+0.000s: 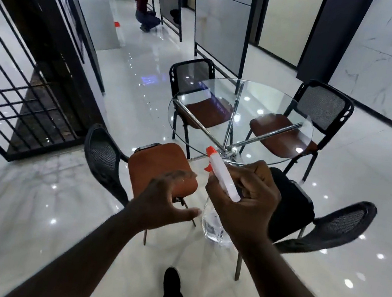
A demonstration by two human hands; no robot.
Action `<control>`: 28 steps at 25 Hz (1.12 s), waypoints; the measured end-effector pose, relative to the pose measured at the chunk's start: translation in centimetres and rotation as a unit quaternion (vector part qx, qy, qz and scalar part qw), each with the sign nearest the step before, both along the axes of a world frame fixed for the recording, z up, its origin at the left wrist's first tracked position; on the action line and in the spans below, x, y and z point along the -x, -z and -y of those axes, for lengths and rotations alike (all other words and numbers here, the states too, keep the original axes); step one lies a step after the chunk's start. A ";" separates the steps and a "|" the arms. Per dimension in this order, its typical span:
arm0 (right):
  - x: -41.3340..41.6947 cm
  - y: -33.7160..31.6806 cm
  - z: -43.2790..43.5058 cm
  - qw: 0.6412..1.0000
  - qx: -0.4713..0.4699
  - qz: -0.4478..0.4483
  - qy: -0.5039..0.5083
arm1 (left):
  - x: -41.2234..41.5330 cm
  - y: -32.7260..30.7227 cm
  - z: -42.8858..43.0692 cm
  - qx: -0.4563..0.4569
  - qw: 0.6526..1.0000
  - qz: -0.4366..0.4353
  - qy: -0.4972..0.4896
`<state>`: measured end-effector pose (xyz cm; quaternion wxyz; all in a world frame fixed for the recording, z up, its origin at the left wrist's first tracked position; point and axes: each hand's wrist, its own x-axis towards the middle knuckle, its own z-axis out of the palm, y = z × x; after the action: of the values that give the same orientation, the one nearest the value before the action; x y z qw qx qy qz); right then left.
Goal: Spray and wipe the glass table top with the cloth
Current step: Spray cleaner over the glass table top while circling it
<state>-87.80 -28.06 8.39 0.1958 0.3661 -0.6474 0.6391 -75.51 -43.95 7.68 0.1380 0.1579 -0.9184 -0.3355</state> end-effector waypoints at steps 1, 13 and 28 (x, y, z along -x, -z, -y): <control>1.4 0.2 1.4 1.000 -0.003 -0.002 0.002 | 1.4 0.3 1.4 -0.006 1.000 0.007 0.020; 14.9 1.1 15.8 0.986 -0.143 0.081 -0.023 | 19.6 2.7 15.1 -0.061 0.974 -0.003 0.217; 26.9 16.2 24.6 0.927 -0.186 0.316 -0.074 | 29.1 10.7 29.1 0.041 0.974 0.215 0.060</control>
<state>-114.73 -52.69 -7.82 -0.1385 0.2224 -0.7542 0.6022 -104.58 -73.01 -3.07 -0.0766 0.1647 -0.9473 -0.2638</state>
